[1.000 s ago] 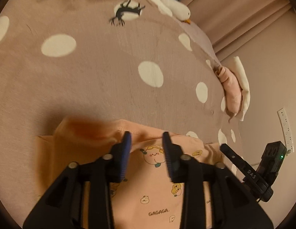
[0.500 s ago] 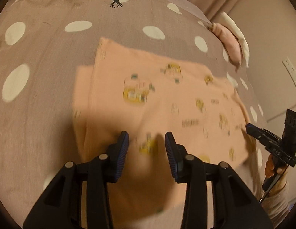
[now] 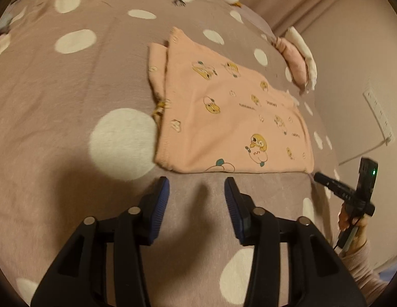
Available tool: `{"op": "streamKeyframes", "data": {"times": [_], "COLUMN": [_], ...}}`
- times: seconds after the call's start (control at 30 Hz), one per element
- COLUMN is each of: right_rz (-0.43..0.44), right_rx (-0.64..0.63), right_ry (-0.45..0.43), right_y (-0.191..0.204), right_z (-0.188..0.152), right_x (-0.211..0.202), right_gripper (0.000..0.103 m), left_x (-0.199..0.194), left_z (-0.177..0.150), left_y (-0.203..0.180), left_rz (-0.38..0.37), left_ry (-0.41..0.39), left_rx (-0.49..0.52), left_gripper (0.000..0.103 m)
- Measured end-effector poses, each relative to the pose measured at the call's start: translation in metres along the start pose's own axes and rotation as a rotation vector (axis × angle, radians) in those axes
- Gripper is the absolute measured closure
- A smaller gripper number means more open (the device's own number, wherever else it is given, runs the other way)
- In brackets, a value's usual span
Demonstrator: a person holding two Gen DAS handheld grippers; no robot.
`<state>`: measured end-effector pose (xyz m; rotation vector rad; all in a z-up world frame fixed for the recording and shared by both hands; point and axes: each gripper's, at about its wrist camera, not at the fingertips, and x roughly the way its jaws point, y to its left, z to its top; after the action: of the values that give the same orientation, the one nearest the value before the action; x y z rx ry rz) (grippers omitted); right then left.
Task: Fold small clothes
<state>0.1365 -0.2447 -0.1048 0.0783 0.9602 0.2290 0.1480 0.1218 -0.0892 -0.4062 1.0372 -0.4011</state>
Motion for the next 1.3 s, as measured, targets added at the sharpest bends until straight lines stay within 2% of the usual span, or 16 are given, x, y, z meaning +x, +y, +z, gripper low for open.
{"op": "streamKeyframes", "data": {"times": [0.07, 0.17, 0.27, 0.4, 0.57, 0.93, 0.97, 1.07, 1.13, 1.2, 1.27, 1.3], "right_rz": [0.022, 0.068, 0.106, 0.157, 0.221, 0.308, 0.315, 0.345, 0.357, 0.359, 0.363, 0.368], "right_rx": [0.02, 0.034, 0.027, 0.021, 0.041, 0.064, 0.062, 0.065, 0.071, 0.076, 0.085, 0.093], "right_ry": [-0.024, -0.051, -0.065, -0.07, -0.072, -0.067, -0.066, -0.078, -0.092, -0.108, -0.104, -0.097], "right_y": [0.001, 0.01, 0.02, 0.032, 0.041, 0.059, 0.062, 0.072, 0.078, 0.085, 0.093, 0.096], "right_z": [-0.005, -0.011, -0.014, -0.015, -0.016, -0.009, -0.005, 0.008, 0.02, 0.033, 0.048, 0.054], "right_x": [-0.007, -0.014, -0.018, -0.016, -0.013, 0.003, 0.005, 0.011, 0.015, 0.021, 0.032, 0.038], "right_gripper": [0.082, 0.082, 0.077, 0.07, 0.059, 0.058, 0.055, 0.041, 0.039, 0.033, 0.026, 0.026], "left_x": [-0.005, -0.005, 0.003, 0.013, 0.02, 0.058, 0.06, 0.069, 0.072, 0.072, 0.072, 0.071], "left_z": [0.0, 0.007, 0.016, 0.025, 0.041, 0.085, 0.087, 0.097, 0.101, 0.102, 0.1, 0.1], "left_y": [0.006, 0.017, 0.026, 0.033, 0.033, 0.021, 0.02, 0.018, 0.018, 0.017, 0.018, 0.018], "left_rz": [-0.014, -0.05, -0.106, -0.156, -0.144, -0.157, -0.154, -0.158, -0.163, -0.146, -0.126, -0.116], "left_ry": [-0.023, -0.044, -0.042, -0.036, -0.043, -0.002, 0.0, 0.011, 0.012, 0.012, 0.015, 0.017], "left_rx": [-0.041, -0.116, -0.194, -0.268, -0.277, -0.261, -0.256, -0.256, -0.263, -0.248, -0.234, -0.225], "left_gripper": [0.048, 0.046, 0.039, 0.038, 0.037, 0.03, 0.03, 0.03, 0.031, 0.038, 0.049, 0.053]}}
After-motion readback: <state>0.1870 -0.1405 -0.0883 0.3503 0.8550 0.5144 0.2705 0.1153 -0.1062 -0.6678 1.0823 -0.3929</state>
